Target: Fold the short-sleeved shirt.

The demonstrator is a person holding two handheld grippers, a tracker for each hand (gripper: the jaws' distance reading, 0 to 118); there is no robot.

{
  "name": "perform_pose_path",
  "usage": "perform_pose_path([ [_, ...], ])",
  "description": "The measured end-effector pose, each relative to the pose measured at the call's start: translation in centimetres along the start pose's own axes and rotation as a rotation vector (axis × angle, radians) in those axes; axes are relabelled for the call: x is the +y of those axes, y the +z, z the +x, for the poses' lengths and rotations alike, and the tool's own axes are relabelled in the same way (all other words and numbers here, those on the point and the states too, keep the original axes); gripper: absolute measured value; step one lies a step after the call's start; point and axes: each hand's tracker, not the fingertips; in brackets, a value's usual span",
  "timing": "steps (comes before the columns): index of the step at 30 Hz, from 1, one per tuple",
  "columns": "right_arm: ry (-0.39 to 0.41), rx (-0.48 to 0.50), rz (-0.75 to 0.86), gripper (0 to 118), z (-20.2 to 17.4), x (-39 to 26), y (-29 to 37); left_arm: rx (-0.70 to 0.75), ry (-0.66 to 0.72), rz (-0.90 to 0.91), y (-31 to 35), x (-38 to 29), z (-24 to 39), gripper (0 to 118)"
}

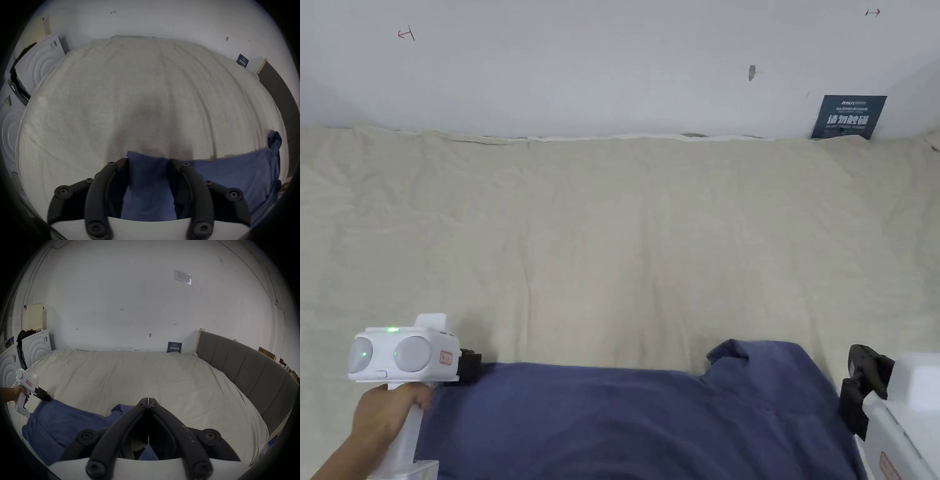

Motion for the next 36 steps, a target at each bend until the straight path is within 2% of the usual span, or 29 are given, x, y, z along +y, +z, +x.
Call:
perform_pose_path([
  [1, -0.010, 0.000, -0.016, 2, 0.3, -0.1, -0.6, -0.015, 0.000, -0.007, 0.1, 0.0, 0.1, 25],
  [2, -0.026, 0.007, -0.039, 2, 0.6, -0.1, -1.2, -0.025, -0.005, 0.008, 0.4, -0.2, 0.1, 3],
  [3, -0.041, 0.018, -0.064, 4, 1.1, -0.1, -2.2, -0.033, -0.010, 0.024, 0.5, -0.2, 0.2, 2],
  [5, -0.078, 0.029, -0.127, 19, 2.1, 0.1, -4.5, -0.049, 0.000, 0.035, 1.1, -0.3, 0.2, 2],
  [7, -0.093, 0.059, -0.190, 60, 3.0, 0.4, -7.2, -0.034, -0.007, 0.110, 2.6, -0.7, -0.1, 2],
  [9, -0.074, 0.061, -0.284, 94, 3.4, 0.5, -10.2, -0.049, -0.005, 0.159, 4.3, -0.9, -0.2, 2],
  [10, -0.057, 0.068, -0.341, 104, 3.5, 0.5, -11.9, -0.073, -0.001, 0.177, 6.1, -1.2, 0.3, 2],
  [14, -0.035, 0.068, -0.409, 109, 3.0, -0.8, -17.2, -0.104, -0.004, 0.213, 8.0, -2.0, -0.6, 2],
  [17, 0.012, 0.036, -0.511, 106, 2.0, -2.3, -20.5, -0.115, 0.001, 0.228, 9.1, -2.4, -0.8, 2],
  [19, 0.042, 0.066, -0.526, 96, 1.2, -3.3, -21.6, -0.121, 0.002, 0.232, 9.9, -2.6, -0.8, 2],
  [21, 0.054, 0.052, -0.575, 73, 0.3, -4.4, -21.8, -0.126, 0.012, 0.233, 10.0, -2.9, -1.0, 2],
  [22, 0.034, 0.052, -0.597, 65, 0.2, -4.9, -21.9, -0.127, 0.016, 0.232, 11.0, -3.1, -0.2, 2],
  [23, -0.034, 0.082, -0.537, 62, 0.4, -5.1, -21.0, -0.129, 0.021, 0.232, 11.1, -3.2, -0.2, 2],
  [24, -0.070, 0.072, -0.524, 50, 1.0, -5.2, -20.8, -0.129, 0.026, 0.231, 11.2, -3.4, -0.3, 2],
  [25, -0.089, 0.093, -0.534, 33, 1.1, -5.1, -20.6, -0.128, 0.028, 0.231, 11.2, -3.6, -0.3, 2],
  [26, -0.065, 0.082, -0.545, 9, 1.0, -5.0, -20.3, -0.126, 0.030, 0.229, 10.7, -3.3, -1.3, 2],
  [27, -0.045, 0.080, -0.544, 4, 0.8, -5.0, -20.0, -0.123, 0.032, 0.227, 10.7, -3.4, -1.4, 2],
  [29, 0.010, 0.082, -0.516, 4, 0.9, -5.2, -19.0, -0.116, 0.043, 0.232, 10.9, -3.7, -1.3, 2],
  [32, -0.037, 0.076, -0.428, 4, 1.5, -4.4, -16.0, -0.108, 0.062, 0.251, 11.6, -4.6, -1.0, 2],
  [36, -0.085, 0.134, -0.325, 4, 3.3, -3.5, -11.1, -0.091, 0.081, 0.270, 13.3, -6.4, -1.3, 2],
])
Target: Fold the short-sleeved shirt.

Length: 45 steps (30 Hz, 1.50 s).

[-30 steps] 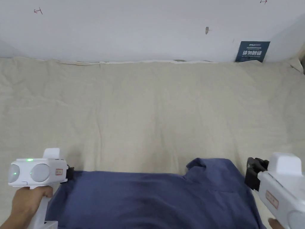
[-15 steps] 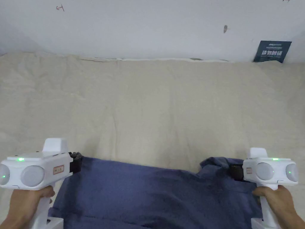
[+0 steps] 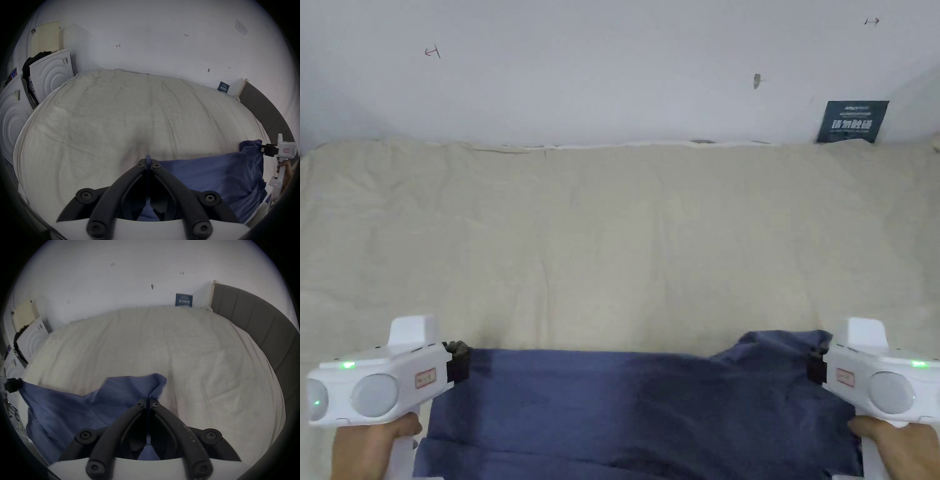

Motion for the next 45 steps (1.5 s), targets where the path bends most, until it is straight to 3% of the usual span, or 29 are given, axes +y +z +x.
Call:
perform_pose_path([
  [6, -0.029, 0.053, 0.112, 4, 0.5, -3.1, 9.0, 0.016, 0.063, 0.020, 3.5, -3.3, -1.8, 2],
  [12, -0.097, 0.104, 0.094, 4, 1.1, -8.5, 13.8, 0.032, 0.113, -0.017, 6.8, -8.4, -4.0, 2],
  [21, -0.153, 0.036, -0.083, 4, 1.5, -18.4, 13.3, 0.065, 0.148, -0.139, 7.6, -17.2, -5.4, 2],
  [26, -0.178, 0.008, -0.143, 4, 1.7, -20.2, 12.3, 0.100, 0.123, -0.179, 7.7, -18.6, -4.4, 3],
  [28, -0.171, -0.001, -0.132, 6, 1.3, -19.7, 12.9, 0.115, 0.117, -0.175, 7.9, -18.1, -3.9, 13],
  [29, -0.159, -0.009, -0.118, 15, 1.1, -19.1, 13.4, 0.118, 0.119, -0.172, 8.2, -17.7, -3.7, 27],
  [30, -0.147, -0.009, -0.096, 38, 0.8, -18.4, 14.0, 0.119, 0.122, -0.163, 8.8, -16.9, -3.0, 64],
  [31, -0.131, -0.012, -0.064, 63, 0.5, -17.6, 14.6, 0.119, 0.128, -0.150, 9.2, -16.3, -2.7, 87],
  [32, -0.105, -0.027, -0.026, 86, 0.1, -16.7, 15.3, 0.106, 0.140, -0.117, 9.7, -15.6, -2.4, 103],
  [33, -0.077, -0.042, 0.010, 107, -0.5, -15.5, 15.9, 0.086, 0.144, -0.069, 10.5, -14.6, -1.9, 112],
  [38, 0.028, -0.036, 0.241, 109, -3.6, -10.1, 19.7, 0.027, 0.117, 0.194, 14.7, -9.5, 1.3, 112],
  [45, 0.112, -0.092, 0.514, 109, -7.6, -6.1, 23.6, 0.041, -0.014, 0.547, 18.6, -5.7, 6.0, 112],
])
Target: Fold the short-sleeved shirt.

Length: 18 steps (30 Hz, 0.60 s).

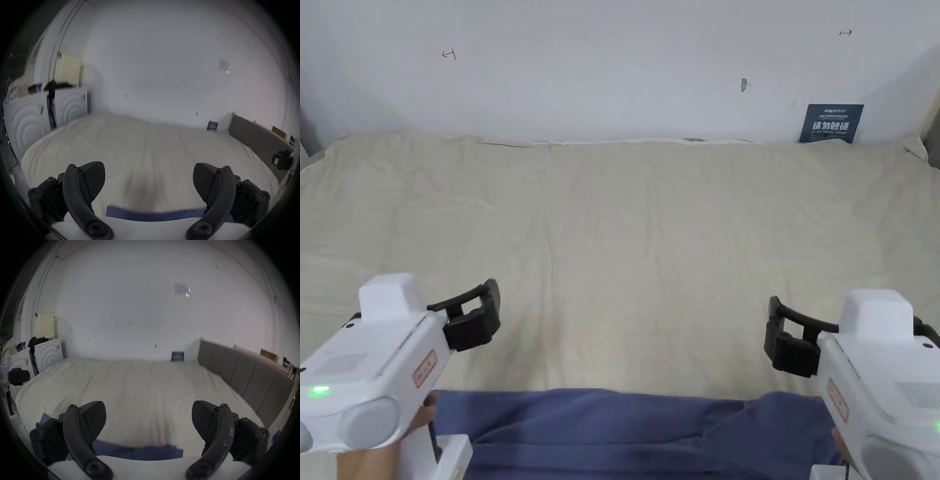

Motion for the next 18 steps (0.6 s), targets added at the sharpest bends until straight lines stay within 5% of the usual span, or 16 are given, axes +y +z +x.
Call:
perform_pose_path([
  [2, 0.021, -0.017, 0.054, 103, -0.7, 0.7, 0.5, 0.012, -0.038, 0.062, 0.5, 0.4, 1.1, 109],
  [3, 0.034, -0.030, 0.063, 91, -0.9, 0.8, 0.7, 0.010, -0.053, 0.086, 0.8, 0.4, 1.6, 99],
  [4, 0.045, -0.046, 0.064, 75, -1.2, 0.9, 0.8, 0.000, -0.061, 0.107, 1.0, 0.4, 1.9, 80],
  [5, 0.050, -0.047, 0.064, 50, -1.4, 1.0, 0.9, 0.004, -0.064, 0.111, 0.8, -0.1, 1.8, 48],
  [6, 0.051, -0.050, 0.074, 9, -1.5, 1.0, 1.0, 0.014, -0.069, 0.113, 0.7, -0.1, 2.1, 1],
  [7, 0.051, -0.051, 0.077, 2, -1.5, 0.9, 0.8, 0.018, -0.074, 0.102, 0.5, -0.2, 2.2, 0],
  [14, 0.035, -0.032, 0.083, 1, -1.0, 0.9, 1.4, -0.032, -0.102, 0.016, -0.1, -0.8, 1.1, 0],
  [18, 0.018, -0.012, 0.070, 1, -0.9, 1.0, 0.8, -0.114, 0.068, -0.194, -2.0, -1.2, -2.1, 0],
])
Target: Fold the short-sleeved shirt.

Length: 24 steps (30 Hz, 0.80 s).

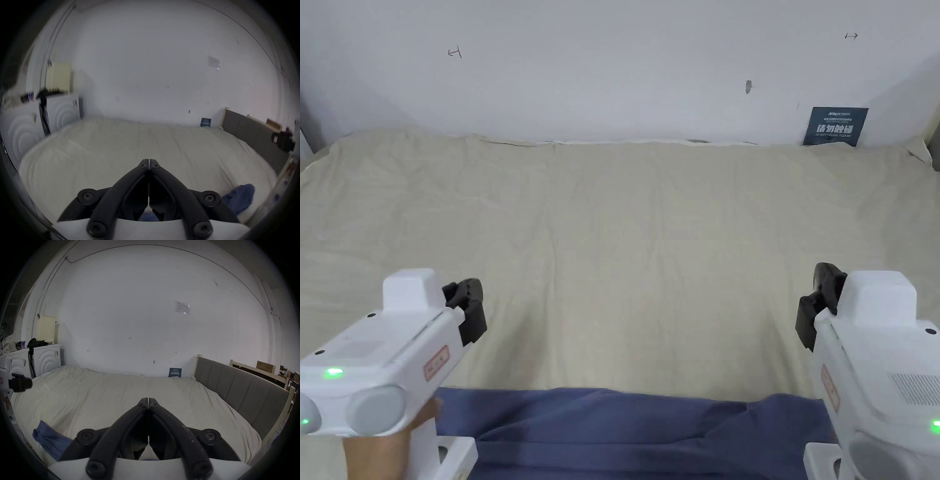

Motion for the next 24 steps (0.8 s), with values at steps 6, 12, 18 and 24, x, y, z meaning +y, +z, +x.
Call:
perform_pose_path([
  [6, -0.001, 0.014, -0.032, 1, -0.4, -0.6, -1.0, -0.157, 0.315, -0.305, -3.4, -3.2, -7.7, 0],
  [12, 0.006, 0.025, -0.077, 1, -0.9, -1.5, -1.8, -0.185, 0.428, -0.481, -4.5, -7.0, -13.7, 8],
  [18, 0.010, 0.021, -0.125, 1, -1.4, -2.5, -2.9, -0.146, 0.510, -0.479, -5.9, -9.9, -18.0, 107],
  [24, 0.015, 0.022, -0.162, 1, -2.0, -3.1, -3.9, -0.155, 0.537, -0.489, -8.2, -11.9, -20.4, 102],
])
